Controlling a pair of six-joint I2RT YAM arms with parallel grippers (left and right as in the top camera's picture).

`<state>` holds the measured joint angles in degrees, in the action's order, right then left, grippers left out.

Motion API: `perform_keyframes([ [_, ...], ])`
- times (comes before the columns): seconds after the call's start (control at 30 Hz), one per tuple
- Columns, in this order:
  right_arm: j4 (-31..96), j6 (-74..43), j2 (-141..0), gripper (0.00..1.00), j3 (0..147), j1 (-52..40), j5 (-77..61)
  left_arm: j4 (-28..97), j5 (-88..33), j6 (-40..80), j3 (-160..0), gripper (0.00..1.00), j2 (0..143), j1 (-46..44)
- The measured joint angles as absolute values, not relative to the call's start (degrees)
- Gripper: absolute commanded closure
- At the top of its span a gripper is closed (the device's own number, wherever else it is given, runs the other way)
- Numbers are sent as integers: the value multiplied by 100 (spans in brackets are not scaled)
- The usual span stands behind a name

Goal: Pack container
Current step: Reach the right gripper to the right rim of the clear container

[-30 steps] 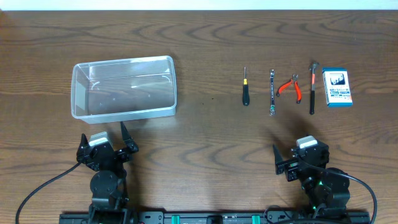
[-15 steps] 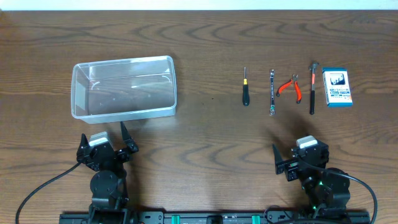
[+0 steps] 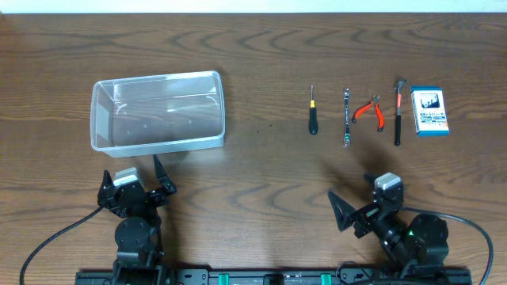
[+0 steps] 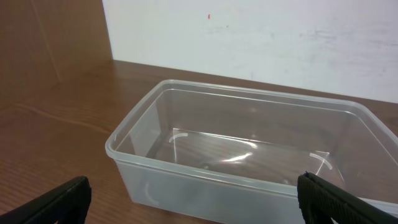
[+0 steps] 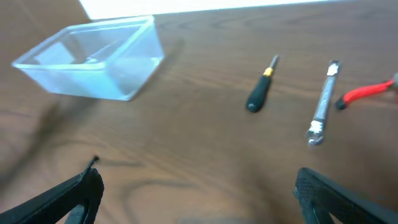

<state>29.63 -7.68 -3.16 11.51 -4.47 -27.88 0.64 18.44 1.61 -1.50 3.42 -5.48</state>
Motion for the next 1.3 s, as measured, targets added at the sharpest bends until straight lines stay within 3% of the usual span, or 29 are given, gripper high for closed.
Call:
perform_keyframes([
  [0.23,4145,-937,-1894,1,3271,-565,-2753,64,1848,161,-150,2,342,-548],
  [0.4,4856,-851,-3760,1,4969,-821,-2508,64,1848,163,-150,2,342,-548],
  [0.73,5304,-80,-7502,1,8038,-2069,-1739,64,1844,161,-150,2,346,-548],
  [0.97,4510,47,-8674,1,8340,-2394,-2112,67,1844,161,-150,2,346,-548],
  [1.23,4447,-550,-9738,1,9000,-3393,-541,67,1844,161,-150,2,346,-548],
  [1.3,4366,-814,-9974,7,9174,-3634,-217,67,1844,161,-150,2,346,-548],
])
